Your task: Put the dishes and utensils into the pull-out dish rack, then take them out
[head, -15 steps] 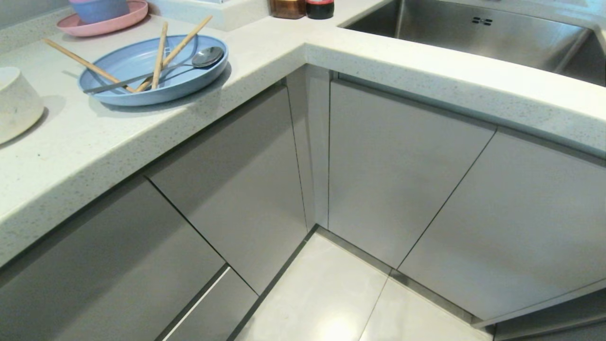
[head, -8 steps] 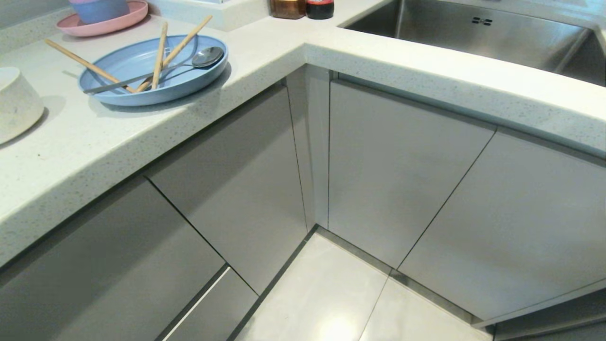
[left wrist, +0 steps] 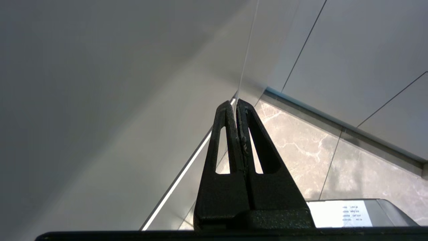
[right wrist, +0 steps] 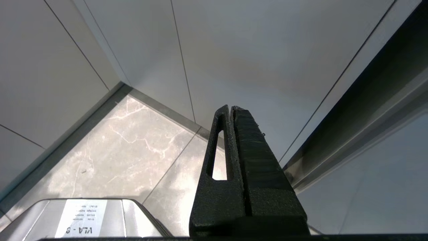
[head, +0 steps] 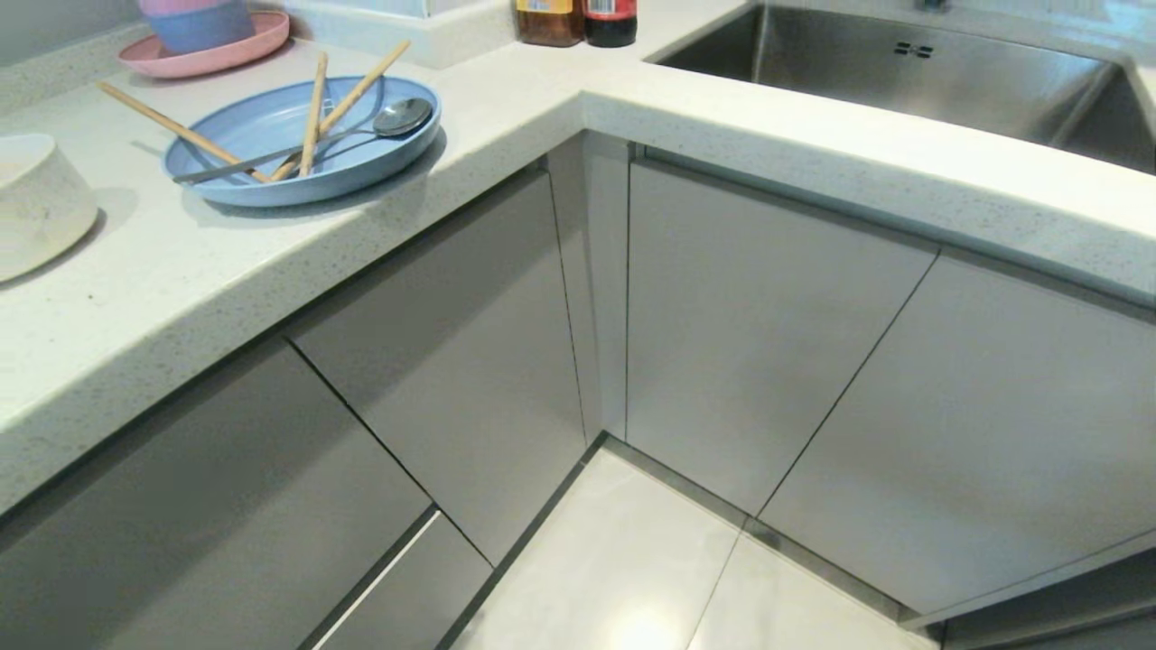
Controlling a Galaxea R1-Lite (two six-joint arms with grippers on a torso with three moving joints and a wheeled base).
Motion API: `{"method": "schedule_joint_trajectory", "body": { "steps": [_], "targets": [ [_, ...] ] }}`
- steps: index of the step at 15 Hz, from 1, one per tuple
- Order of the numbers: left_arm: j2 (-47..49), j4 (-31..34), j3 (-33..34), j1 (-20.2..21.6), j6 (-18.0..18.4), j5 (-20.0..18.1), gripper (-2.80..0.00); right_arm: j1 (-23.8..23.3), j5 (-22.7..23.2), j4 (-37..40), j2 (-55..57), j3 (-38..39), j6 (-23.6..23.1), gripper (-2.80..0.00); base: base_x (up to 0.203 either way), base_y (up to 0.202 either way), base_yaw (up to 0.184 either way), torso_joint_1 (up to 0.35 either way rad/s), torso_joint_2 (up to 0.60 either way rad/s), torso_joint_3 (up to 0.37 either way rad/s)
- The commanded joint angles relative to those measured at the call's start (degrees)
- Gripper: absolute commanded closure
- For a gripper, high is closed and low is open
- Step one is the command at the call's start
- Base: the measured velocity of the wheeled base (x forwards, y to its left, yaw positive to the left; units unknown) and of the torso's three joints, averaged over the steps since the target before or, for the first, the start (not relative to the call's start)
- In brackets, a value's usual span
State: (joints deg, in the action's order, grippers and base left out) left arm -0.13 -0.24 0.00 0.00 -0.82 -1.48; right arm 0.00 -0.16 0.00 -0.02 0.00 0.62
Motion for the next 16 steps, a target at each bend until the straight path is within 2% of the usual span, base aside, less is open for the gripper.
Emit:
{"method": "schedule_joint_trajectory", "body": {
  "steps": [1,16],
  "targets": [
    [0.18,-0.02,0.35,0.0,0.2,-0.02,0.0,0.0,-0.02,0.0,0.02,0.09,-0.01,0.0,0.0,0.0,0.0,0.002,0.0,0.177],
    [0.22,-0.02,0.35,0.0,0.47,-0.02,0.0,0.0,-0.02,0.0,0.02,0.09,-0.01,0.0,0.0,0.0,0.0,0.002,0.0,0.198]
  ]
}}
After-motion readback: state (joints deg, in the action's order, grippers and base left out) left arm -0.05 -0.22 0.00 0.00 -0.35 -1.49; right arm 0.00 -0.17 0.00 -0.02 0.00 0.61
